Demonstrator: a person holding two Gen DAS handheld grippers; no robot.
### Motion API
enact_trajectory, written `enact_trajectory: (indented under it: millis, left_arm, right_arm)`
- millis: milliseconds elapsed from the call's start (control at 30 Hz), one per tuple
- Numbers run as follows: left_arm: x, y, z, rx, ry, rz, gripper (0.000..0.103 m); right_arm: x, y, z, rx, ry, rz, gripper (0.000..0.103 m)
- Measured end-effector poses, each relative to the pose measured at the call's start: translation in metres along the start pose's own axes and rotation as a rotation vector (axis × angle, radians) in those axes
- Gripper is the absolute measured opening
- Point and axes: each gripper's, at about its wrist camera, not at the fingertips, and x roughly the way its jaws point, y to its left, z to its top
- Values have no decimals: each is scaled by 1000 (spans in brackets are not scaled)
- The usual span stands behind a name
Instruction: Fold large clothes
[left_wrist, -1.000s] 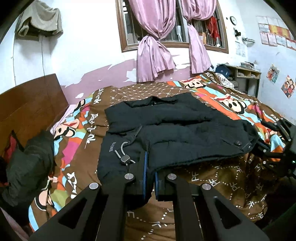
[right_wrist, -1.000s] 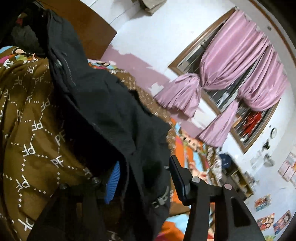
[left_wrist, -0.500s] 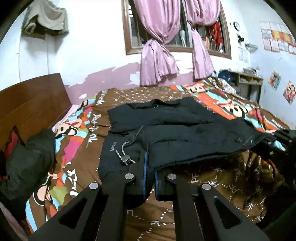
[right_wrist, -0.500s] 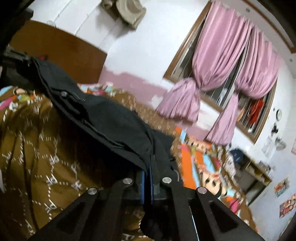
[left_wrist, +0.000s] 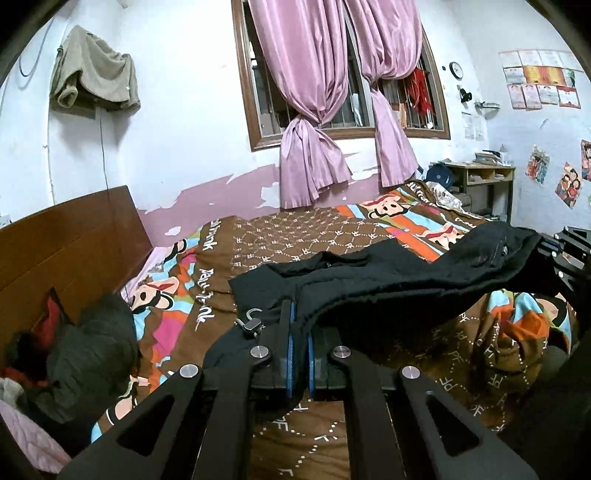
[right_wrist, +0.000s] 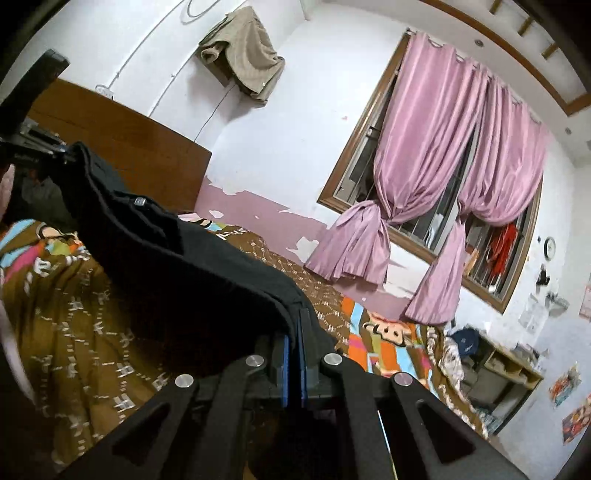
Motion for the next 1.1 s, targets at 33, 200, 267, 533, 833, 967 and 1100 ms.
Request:
enact_trajectory:
  millis: [33,200,267,533,833,967,1100]
  left_arm:
    - [6,1,2,1,4,2,4]
    - [58,20,21,21,13,24,4]
    - [79,30,31,35,13,36,4]
    - [195,68,66,87,45,71,4]
    - [349,107,62,42,155,86,4]
    - [400,125,45,-52,242,55,7]
    - [406,126,40,-64,235,66,16]
  right_arm:
    - [14,0,3,-20,-7,-10,4]
    - [84,-5,18,-86,-12,-71,4]
    - [119,-11,25,-93,1,-84,4]
    - [262,-20,26,-125,85,-79,4]
    - [400,-3,-33,-147,228,-20,5]
    - [417,0,-51,-74,251,63,20]
    - [399,-8,-42,-49,191,105,67]
